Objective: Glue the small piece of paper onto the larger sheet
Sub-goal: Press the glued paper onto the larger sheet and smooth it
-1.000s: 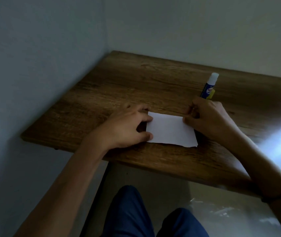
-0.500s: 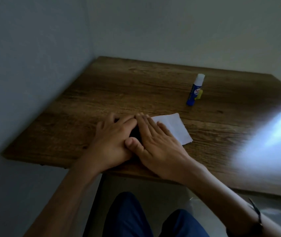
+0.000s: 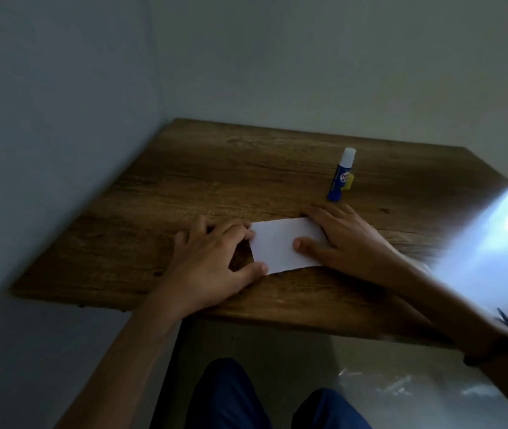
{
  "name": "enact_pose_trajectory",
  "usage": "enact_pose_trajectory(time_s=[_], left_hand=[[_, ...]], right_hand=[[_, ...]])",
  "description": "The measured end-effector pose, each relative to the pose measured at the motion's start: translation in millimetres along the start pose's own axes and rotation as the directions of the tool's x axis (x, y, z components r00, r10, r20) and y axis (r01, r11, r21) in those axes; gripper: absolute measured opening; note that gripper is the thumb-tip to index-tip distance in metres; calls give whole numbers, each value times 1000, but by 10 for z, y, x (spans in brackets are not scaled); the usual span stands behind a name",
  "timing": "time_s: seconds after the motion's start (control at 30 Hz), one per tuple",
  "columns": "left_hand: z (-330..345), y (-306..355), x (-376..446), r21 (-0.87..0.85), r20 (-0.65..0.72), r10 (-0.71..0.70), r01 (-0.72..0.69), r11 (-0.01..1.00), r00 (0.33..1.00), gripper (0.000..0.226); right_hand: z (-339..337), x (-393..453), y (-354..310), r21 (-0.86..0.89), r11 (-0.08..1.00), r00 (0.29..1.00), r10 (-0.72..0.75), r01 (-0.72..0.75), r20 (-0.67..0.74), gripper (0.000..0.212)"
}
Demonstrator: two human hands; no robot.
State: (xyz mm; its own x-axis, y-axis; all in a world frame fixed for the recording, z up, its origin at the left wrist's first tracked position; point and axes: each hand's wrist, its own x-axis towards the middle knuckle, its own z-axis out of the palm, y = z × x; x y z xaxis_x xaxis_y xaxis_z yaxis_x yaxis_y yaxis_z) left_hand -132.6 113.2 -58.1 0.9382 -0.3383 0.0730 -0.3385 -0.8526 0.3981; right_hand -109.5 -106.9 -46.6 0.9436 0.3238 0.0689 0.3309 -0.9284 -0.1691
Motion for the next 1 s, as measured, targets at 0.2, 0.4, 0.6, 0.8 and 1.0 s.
enact_pose_trajectory(time_s=[0.2, 0.4, 0.6, 0.8, 1.0], left_hand=[[-39, -16, 74, -18, 60, -16, 17, 1000, 998, 65], [-15, -44, 201, -60, -15, -16, 15, 998, 1000, 67], [-42, -54, 505, -390, -121, -39, -11, 921, 992, 47], [-179, -113, 787, -441, -104, -57, 6, 897, 993, 12], [-237, -224, 794, -489, -101, -102, 40, 871, 990, 23]], right_hand=[[-188, 407, -158, -85, 995, 990, -50, 61, 130, 58], [-218, 579, -233, 71, 996, 971, -73, 58, 227, 29], [-241, 716, -319, 284, 952, 970, -169, 115, 175, 14], [-186, 829, -265, 370, 908, 979, -203, 197, -23, 25], [-214, 867, -185, 447, 884, 984, -173, 141, 31, 11]])
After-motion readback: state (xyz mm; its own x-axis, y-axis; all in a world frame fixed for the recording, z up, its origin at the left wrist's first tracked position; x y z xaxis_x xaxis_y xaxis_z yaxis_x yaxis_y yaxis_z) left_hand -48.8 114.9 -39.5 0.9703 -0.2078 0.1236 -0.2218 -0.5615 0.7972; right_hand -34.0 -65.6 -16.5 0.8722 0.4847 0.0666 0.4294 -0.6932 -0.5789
